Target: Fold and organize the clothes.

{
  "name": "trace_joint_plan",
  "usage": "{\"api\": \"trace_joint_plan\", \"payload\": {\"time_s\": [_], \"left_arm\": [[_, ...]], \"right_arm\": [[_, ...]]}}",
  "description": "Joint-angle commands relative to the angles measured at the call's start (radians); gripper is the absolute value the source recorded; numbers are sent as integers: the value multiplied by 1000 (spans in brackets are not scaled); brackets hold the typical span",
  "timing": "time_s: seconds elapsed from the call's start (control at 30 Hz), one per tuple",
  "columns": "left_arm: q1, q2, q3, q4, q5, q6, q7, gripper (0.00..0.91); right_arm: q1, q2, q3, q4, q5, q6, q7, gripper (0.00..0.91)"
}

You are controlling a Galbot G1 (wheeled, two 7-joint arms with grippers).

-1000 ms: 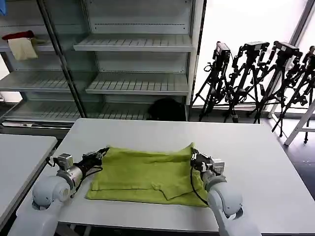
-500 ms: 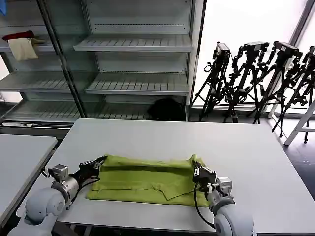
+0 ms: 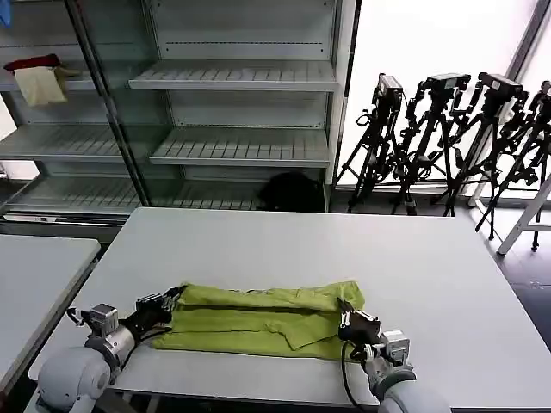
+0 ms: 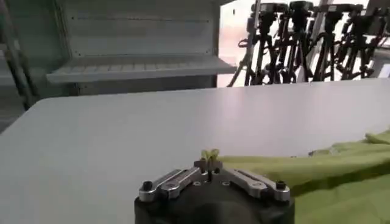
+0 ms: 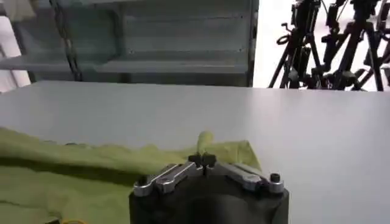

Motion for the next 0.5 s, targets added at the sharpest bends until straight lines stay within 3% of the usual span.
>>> {"api": "trace_joint_plan", "payload": {"time_s": [0.03,0.07,0.1,0.13,0.17,0.27,0.5], "left_arm": [[43,-11,-7,-25,86,-2,-2,10],[43,-12,-7,-25,92,-1,-4,20],[44,-14,-7,-26,99,-1,-5,40],[47,-15,-6,-30,104,-1,-5,796],[47,-15,-6,-30,108,-1,-7,907],[52,-23,-1,-40,122,-6,-17,907],[59,-43,0,-71,125,-7,-37,907]], "right_arm": [[-28,7,-1,7,-46,1,-12,0],[-30,8,-1,6,-50,1,-10,0],[-31,9,-2,3,-60,1,-7,373],[-30,11,-4,-4,-111,2,-7,907],[-30,17,-4,-13,-158,2,-11,907],[-30,47,6,-44,-307,7,-23,907],[-28,48,16,-55,-409,16,-14,907]]}}
